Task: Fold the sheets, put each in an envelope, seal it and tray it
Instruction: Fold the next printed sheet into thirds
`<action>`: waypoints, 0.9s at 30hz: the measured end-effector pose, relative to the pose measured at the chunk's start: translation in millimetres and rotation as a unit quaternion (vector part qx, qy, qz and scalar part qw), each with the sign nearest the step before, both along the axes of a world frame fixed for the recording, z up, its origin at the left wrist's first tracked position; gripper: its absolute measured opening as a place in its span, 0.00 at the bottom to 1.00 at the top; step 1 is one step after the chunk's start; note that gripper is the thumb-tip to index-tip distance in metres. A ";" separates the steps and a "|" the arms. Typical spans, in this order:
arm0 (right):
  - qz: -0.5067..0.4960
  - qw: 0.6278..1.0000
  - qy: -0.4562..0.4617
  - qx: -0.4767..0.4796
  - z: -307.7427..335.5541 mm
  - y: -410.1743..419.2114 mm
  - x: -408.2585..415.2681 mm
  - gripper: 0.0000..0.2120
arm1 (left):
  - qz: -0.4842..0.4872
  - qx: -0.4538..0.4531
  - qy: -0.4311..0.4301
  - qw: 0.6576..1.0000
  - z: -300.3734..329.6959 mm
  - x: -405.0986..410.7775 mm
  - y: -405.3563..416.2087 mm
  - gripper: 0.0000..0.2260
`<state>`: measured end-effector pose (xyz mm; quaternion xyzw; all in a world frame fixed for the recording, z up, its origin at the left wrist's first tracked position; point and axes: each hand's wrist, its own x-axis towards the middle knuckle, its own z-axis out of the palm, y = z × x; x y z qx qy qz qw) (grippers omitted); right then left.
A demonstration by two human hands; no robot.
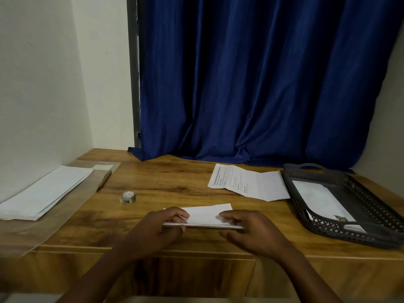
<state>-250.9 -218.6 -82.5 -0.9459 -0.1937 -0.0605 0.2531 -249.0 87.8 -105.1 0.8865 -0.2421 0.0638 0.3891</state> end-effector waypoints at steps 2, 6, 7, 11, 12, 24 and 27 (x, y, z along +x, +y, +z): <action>-0.026 0.996 0.007 0.082 1.0 -0.2 3.5 0.22 | 0.025 -0.027 -0.009 0.999 2.9 1.4 1.6 0.12; -0.056 0.970 0.040 0.233 -7.4 2.8 19.3 0.24 | 0.100 -0.112 0.023 0.988 -2.1 10.1 7.2 0.13; -0.058 0.963 0.044 0.259 -11.3 3.8 22.8 0.25 | 0.117 -0.127 0.029 0.985 -5.3 14.6 9.7 0.13; -0.095 0.937 0.036 0.333 -23.4 6.2 33.7 0.24 | 0.163 -0.116 -0.001 0.980 -14.2 24.4 10.0 0.16; -0.108 0.937 0.029 0.331 -24.7 7.5 34.6 0.24 | 0.167 -0.108 -0.011 0.980 -15.1 25.2 8.6 0.18; -0.114 0.987 -0.098 0.051 -43.5 12.5 39.4 0.18 | 0.138 0.139 -0.093 0.976 -31.7 28.4 4.4 0.22; -0.089 0.988 -0.121 0.038 -46.0 13.6 39.9 0.09 | 0.113 0.210 -0.070 0.969 -24.8 23.4 -4.9 0.33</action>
